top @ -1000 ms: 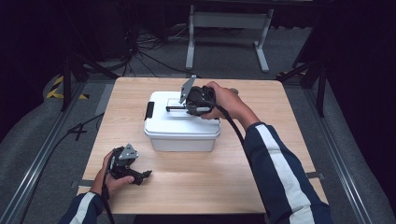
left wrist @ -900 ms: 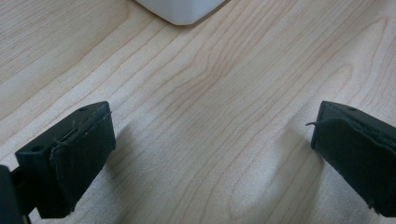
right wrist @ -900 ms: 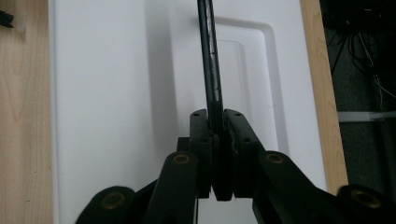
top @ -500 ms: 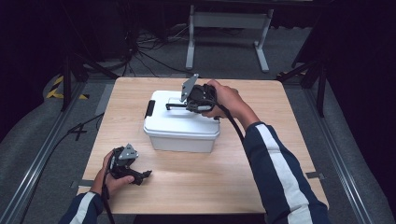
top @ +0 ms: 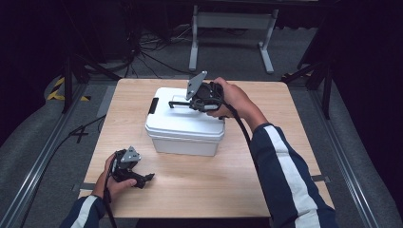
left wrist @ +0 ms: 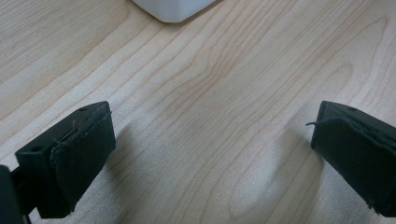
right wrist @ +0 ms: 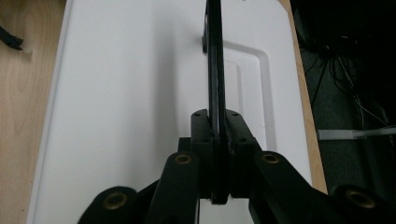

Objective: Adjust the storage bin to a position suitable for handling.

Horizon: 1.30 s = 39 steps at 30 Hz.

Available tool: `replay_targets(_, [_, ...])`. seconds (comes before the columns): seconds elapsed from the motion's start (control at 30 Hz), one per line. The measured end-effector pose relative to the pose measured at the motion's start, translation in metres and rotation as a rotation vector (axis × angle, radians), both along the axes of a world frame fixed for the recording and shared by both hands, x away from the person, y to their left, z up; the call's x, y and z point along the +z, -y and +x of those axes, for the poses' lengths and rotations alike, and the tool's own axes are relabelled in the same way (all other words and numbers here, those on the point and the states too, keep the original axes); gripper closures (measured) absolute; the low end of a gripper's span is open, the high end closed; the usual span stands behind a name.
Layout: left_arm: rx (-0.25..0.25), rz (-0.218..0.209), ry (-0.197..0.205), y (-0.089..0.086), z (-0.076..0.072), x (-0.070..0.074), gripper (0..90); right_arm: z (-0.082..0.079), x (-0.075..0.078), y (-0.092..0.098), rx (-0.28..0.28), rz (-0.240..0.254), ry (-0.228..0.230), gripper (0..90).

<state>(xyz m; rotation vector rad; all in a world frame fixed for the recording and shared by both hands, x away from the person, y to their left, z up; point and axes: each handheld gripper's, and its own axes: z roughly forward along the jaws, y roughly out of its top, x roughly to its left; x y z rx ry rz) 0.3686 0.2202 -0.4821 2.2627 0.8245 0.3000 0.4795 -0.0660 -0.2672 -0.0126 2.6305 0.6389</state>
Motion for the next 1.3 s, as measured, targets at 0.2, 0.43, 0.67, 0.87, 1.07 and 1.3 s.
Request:
replay_targets(0.2, [0.001, -0.001, 0.000, 0.000, 0.000, 0.000, 0.2, -0.002, 0.005, 0.004, 0.010, 0.015, 0.007, 84.6])
replay_targets(0.43, [0.000, -0.001, 0.000, 0.000, 0.000, 0.000, 0.2, -0.005, 0.011, 0.014, 0.001, 0.029, 0.015, 84.6])
replay_targets(0.67, [0.000, -0.001, 0.000, 0.000, 0.000, 0.000, 0.2, -0.011, 0.017, 0.026, 0.005, 0.038, 0.025, 84.6])
replay_targets(0.87, [0.000, -0.001, 0.000, 0.000, 0.000, 0.000, 0.2, -0.014, 0.021, 0.039, 0.001, 0.056, 0.026, 84.6])
replay_targets(1.07, [0.000, -0.001, 0.000, 0.000, 0.000, 0.000, 0.2, -0.018, 0.023, 0.052, -0.010, 0.068, 0.030, 84.5])
replay_targets(1.3, [0.001, -0.001, 0.000, 0.000, 0.000, 0.000, 0.2, -0.022, 0.025, 0.071, -0.026, 0.066, 0.042, 84.5])
